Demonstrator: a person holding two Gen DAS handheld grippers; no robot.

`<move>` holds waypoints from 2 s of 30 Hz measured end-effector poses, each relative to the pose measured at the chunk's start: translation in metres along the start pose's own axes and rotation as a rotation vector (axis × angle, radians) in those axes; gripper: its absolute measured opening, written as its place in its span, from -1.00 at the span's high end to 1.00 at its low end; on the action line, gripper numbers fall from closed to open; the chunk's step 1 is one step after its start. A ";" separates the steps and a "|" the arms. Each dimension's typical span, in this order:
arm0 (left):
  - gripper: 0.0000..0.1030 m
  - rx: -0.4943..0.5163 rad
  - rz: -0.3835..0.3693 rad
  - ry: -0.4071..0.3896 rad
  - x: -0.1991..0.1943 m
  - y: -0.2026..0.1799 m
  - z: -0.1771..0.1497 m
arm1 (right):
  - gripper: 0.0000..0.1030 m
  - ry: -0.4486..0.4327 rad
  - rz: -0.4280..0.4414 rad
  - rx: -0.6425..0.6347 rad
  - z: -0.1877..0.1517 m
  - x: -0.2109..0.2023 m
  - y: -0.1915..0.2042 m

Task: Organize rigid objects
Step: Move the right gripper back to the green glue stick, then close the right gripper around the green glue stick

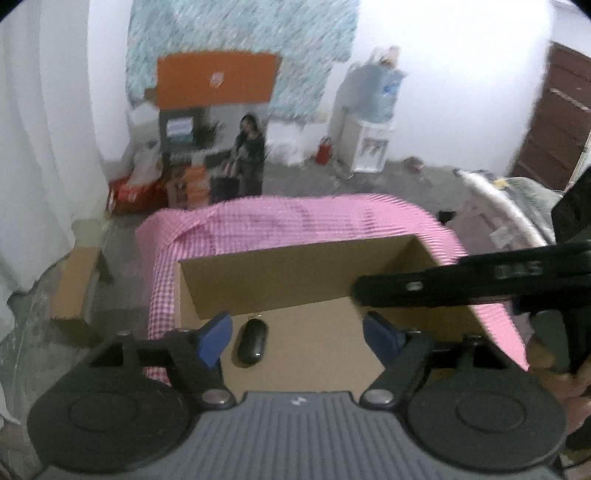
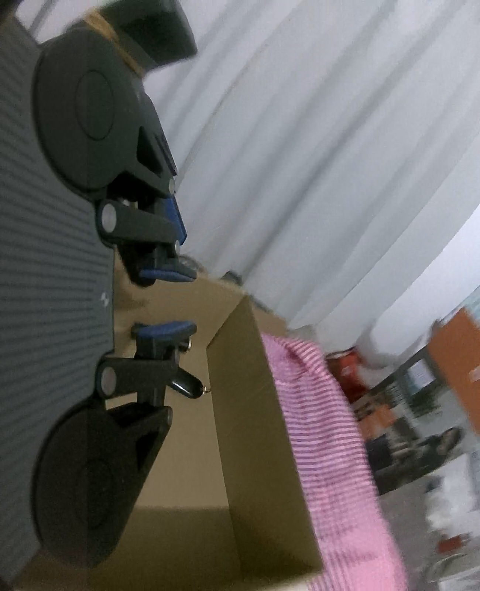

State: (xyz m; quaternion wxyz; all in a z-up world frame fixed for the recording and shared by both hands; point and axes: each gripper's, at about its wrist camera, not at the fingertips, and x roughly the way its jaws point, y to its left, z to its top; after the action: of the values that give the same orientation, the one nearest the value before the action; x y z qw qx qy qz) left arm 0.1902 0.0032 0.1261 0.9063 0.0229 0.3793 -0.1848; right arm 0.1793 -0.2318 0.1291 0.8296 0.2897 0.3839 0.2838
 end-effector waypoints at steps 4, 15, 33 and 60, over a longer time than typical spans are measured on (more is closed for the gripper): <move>-0.74 0.068 -0.042 -0.053 -0.039 -0.027 -0.022 | 0.46 -0.086 0.028 -0.037 -0.036 -0.072 0.010; -0.77 0.141 -0.198 -0.001 -0.041 -0.095 -0.121 | 0.40 -0.128 -0.130 -0.025 -0.160 -0.164 -0.034; 0.17 0.333 -0.195 0.193 0.047 -0.169 -0.206 | 0.54 0.106 -0.309 -0.058 -0.220 -0.091 -0.089; 0.12 0.393 -0.220 0.211 0.070 -0.197 -0.205 | 0.69 0.097 -0.246 0.137 -0.228 -0.111 -0.111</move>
State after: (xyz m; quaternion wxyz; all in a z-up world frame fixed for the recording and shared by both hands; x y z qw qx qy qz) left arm 0.0268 -0.1648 -0.0491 0.8143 0.1764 0.4286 -0.3493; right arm -0.0358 -0.3233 -0.0187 0.8169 0.2821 0.4747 0.1668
